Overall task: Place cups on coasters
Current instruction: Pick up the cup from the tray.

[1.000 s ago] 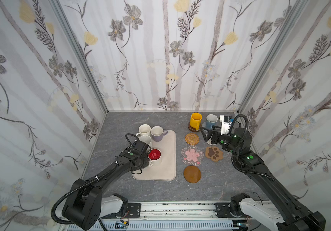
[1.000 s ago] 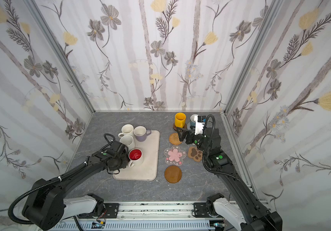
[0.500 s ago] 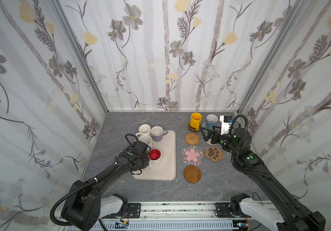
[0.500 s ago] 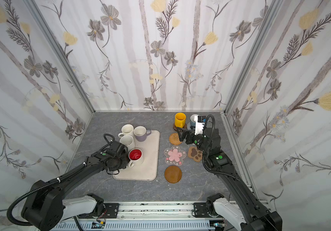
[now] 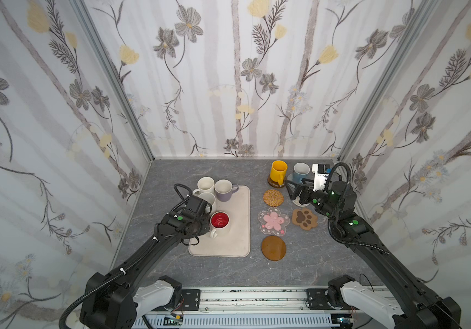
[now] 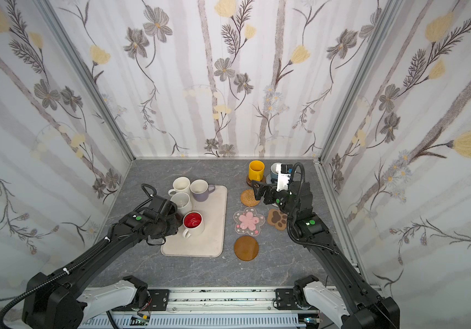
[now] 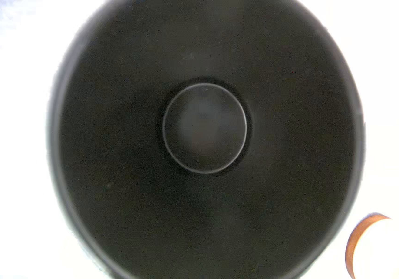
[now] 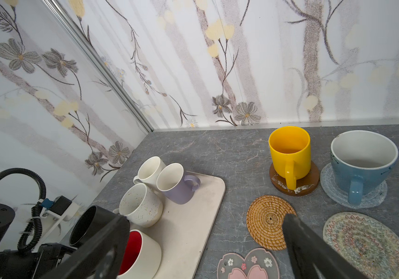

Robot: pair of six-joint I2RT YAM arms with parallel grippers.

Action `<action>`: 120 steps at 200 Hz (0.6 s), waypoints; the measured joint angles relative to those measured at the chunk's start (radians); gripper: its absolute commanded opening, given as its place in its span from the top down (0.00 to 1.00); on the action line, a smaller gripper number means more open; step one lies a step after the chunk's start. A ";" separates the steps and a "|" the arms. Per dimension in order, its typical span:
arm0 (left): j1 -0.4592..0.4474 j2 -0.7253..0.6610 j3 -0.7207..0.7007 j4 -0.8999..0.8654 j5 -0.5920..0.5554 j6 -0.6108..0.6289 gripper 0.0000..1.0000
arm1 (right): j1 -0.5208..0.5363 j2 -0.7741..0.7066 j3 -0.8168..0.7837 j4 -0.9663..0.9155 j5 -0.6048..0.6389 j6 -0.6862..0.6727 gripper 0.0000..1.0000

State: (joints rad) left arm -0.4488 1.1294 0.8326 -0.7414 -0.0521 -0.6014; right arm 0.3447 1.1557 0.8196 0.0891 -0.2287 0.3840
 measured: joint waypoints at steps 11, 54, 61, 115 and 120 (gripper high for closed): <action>0.000 -0.009 0.011 -0.013 0.000 0.007 1.00 | 0.000 0.001 0.000 -0.001 0.000 0.000 0.00; -0.008 -0.050 0.055 -0.056 0.021 0.031 1.00 | 0.000 0.011 0.000 0.001 0.000 0.000 0.00; -0.013 -0.056 0.061 -0.060 0.026 0.039 1.00 | 0.000 0.012 0.000 0.000 0.000 0.000 0.00; -0.092 -0.064 0.170 -0.110 0.042 0.058 1.00 | 0.000 0.013 -0.007 0.005 -0.001 0.000 0.00; -0.105 -0.059 0.187 -0.114 0.041 0.059 1.00 | 0.000 0.013 -0.007 0.005 -0.001 0.000 0.00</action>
State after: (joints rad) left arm -0.5533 1.0706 1.0195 -0.8551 -0.0109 -0.5423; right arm 0.3447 1.1683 0.8124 0.0937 -0.2298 0.3840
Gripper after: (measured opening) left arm 0.172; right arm 0.996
